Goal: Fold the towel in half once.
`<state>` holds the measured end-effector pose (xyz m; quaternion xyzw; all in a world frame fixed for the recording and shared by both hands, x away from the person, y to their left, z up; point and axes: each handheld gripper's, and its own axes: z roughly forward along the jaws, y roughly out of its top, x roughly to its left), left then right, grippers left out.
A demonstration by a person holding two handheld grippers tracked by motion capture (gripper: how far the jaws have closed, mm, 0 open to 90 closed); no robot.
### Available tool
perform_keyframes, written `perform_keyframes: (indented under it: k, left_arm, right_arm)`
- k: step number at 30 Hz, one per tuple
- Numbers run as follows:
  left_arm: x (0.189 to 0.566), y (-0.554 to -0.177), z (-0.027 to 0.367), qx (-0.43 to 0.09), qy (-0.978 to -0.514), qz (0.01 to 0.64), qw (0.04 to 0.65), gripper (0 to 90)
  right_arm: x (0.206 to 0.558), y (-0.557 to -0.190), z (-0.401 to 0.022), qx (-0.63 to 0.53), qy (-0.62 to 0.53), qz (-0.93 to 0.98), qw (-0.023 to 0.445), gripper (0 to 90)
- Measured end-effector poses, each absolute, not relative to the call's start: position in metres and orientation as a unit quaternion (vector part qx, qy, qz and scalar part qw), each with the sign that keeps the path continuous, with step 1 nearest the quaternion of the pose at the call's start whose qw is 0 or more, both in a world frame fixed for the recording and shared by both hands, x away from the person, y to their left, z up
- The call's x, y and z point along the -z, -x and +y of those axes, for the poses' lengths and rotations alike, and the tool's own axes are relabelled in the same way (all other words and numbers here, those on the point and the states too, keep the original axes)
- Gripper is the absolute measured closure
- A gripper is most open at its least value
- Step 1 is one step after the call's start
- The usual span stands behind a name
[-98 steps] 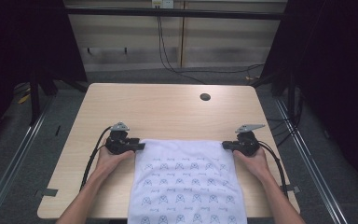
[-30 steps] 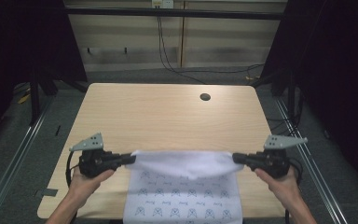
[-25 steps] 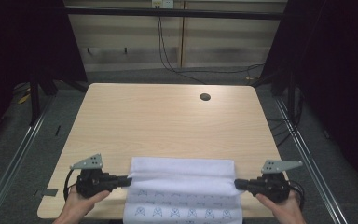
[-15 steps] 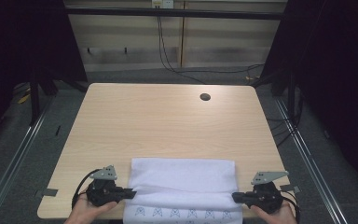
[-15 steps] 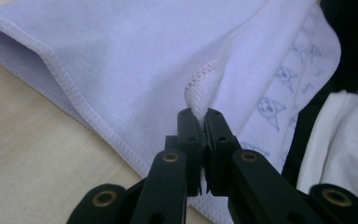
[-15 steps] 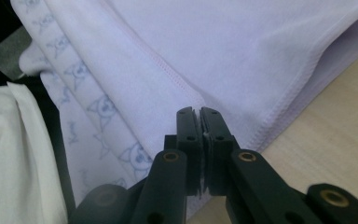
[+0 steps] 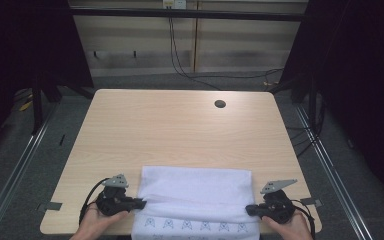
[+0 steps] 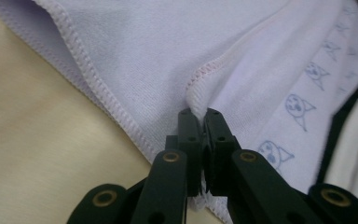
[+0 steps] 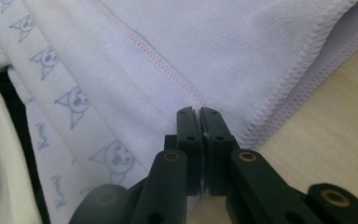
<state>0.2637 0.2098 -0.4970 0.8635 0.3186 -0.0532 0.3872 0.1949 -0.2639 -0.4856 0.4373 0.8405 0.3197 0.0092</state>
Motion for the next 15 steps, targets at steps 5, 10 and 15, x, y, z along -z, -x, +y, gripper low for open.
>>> perform_keyframes:
  k: [5, 10, 15]
  left_arm:
    - [0.494, -0.311, 0.202, 0.007, -0.868, 0.333, 0.369, 87.5]
    - [0.497, -0.372, 0.191, -0.017, -0.859, 0.353, 0.370, 87.4]
    - [0.496, -0.411, 0.183, -0.053, -0.852, 0.375, 0.362, 87.3]
  right_arm:
    - [0.484, -0.232, -0.255, -0.302, -0.438, 0.846, 0.040, 87.4]
    - [0.485, -0.305, -0.252, -0.285, -0.462, 0.838, 0.062, 87.4]
    - [0.489, -0.343, -0.255, -0.301, -0.481, 0.821, 0.069, 87.1]
